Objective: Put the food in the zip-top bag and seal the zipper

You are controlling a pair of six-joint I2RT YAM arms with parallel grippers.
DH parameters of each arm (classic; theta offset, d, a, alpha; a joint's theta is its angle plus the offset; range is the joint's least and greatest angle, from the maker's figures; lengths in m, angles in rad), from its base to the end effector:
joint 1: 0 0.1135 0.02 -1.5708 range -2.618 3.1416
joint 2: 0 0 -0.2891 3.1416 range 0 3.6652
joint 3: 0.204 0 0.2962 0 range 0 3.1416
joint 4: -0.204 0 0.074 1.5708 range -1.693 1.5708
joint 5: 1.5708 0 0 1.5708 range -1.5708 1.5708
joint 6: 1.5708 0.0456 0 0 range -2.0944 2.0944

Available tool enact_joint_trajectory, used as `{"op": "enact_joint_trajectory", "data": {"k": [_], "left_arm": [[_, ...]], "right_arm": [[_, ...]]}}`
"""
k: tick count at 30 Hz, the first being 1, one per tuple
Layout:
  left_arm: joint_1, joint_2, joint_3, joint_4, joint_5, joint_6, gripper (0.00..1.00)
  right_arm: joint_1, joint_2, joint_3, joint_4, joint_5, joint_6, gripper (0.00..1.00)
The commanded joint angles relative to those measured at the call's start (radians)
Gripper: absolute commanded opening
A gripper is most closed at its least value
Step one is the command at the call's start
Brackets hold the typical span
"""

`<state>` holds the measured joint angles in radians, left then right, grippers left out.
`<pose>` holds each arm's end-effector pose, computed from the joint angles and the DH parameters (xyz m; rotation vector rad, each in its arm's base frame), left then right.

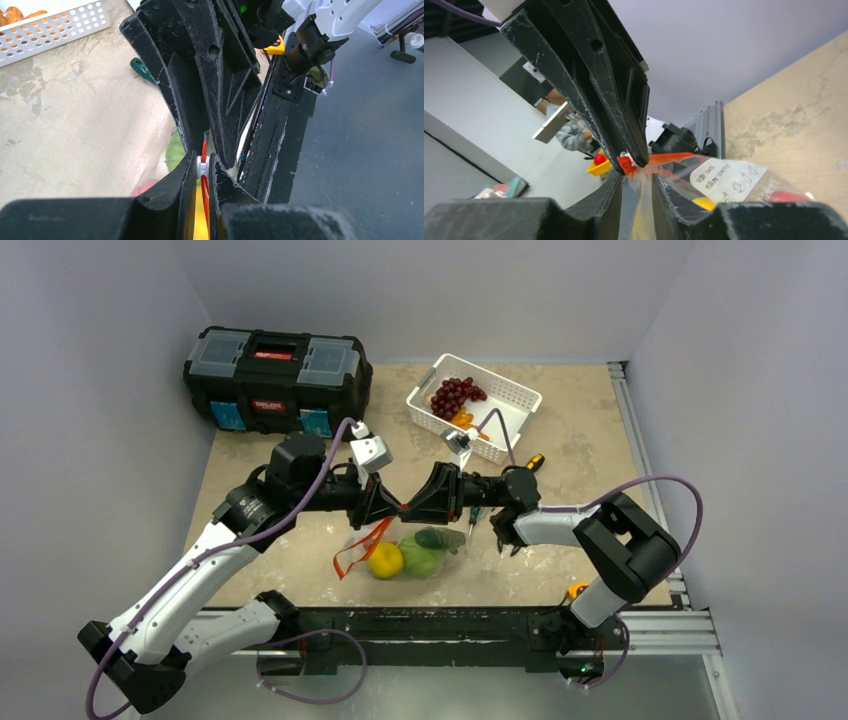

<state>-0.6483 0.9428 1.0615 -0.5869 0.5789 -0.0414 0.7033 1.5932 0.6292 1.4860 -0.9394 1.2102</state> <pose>0.1692 -0.1595 0.3908 0.9825 1.8664 -1.0128 0.2269 0.2406 0.2488 -0.7243 1.4372 2.0631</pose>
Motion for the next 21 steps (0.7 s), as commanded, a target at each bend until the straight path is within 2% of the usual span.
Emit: {"op": "enact_joint_trajectory", "data": {"k": [1,2,5,10,16,21], "left_arm": [[-0.004,-0.012,0.005,0.05,0.04,-0.012,0.0],[-0.005,-0.01,0.005,0.051,0.04,-0.013,0.0],[-0.004,-0.01,0.005,0.052,0.042,-0.014,0.0],[-0.004,-0.014,-0.001,0.074,0.047,-0.041,0.0],[-0.004,-0.02,-0.024,0.155,0.099,-0.111,0.0],[-0.004,-0.013,-0.021,0.144,0.103,-0.105,0.0]], "right_arm": [[-0.012,-0.019,-0.019,0.337,0.009,0.076,0.38],[-0.016,-0.04,-0.025,0.302,0.023,0.051,0.41],[-0.031,-0.116,-0.042,0.15,0.075,-0.033,0.42],[-0.045,-0.187,-0.09,0.059,0.209,-0.045,0.46],[-0.024,-0.195,-0.111,0.079,0.322,-0.033,0.45],[0.008,-0.136,-0.131,0.21,0.379,0.008,0.39]]}}
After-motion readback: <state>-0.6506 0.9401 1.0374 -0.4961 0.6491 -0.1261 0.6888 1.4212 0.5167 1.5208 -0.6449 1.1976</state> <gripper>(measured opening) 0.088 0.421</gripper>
